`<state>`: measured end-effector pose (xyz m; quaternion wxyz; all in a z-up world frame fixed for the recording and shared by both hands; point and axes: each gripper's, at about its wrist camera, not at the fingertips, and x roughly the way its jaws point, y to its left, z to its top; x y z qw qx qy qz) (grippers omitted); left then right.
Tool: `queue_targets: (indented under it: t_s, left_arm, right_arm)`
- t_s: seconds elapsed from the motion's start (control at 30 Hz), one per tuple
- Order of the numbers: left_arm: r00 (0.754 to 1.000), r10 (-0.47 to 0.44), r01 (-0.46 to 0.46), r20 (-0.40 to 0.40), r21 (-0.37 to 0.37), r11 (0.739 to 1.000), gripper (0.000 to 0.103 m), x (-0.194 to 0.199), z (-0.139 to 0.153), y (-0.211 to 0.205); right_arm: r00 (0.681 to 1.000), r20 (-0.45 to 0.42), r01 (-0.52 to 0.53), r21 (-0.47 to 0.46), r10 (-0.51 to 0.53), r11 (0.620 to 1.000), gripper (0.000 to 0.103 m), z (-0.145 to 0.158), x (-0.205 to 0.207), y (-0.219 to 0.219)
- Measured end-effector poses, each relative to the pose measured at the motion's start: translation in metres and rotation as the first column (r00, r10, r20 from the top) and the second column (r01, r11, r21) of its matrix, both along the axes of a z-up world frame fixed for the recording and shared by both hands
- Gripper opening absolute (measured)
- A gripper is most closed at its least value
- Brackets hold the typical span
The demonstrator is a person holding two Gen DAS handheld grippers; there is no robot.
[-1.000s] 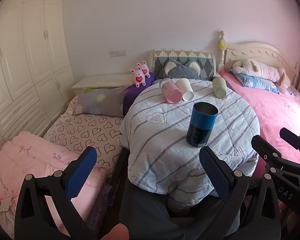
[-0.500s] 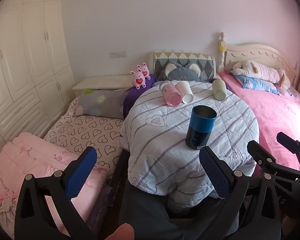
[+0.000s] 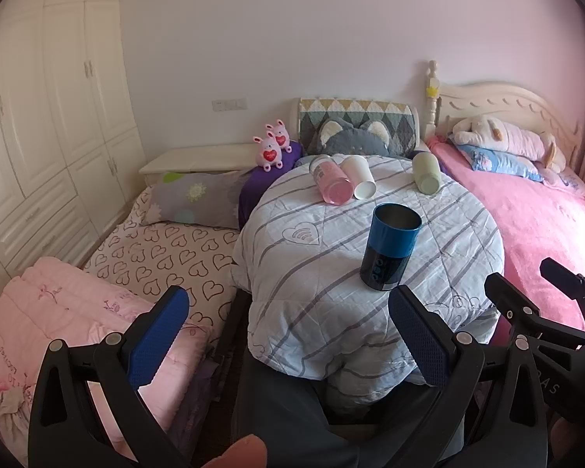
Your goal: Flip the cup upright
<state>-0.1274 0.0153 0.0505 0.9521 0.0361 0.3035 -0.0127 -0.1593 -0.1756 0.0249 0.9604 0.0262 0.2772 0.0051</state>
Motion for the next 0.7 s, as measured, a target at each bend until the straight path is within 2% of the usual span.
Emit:
queue_targets:
  t_s: [0.7]
  left_arm:
    - [1.000, -0.027, 0.027, -0.011, 0.002, 1.000, 0.103, 0.0030, -0.0008, -0.0029]
  right_arm:
    - [1.000, -0.007, -0.002, 0.000, 0.002, 1.000, 0.088, -0.0014, -0.0005, -0.0020]
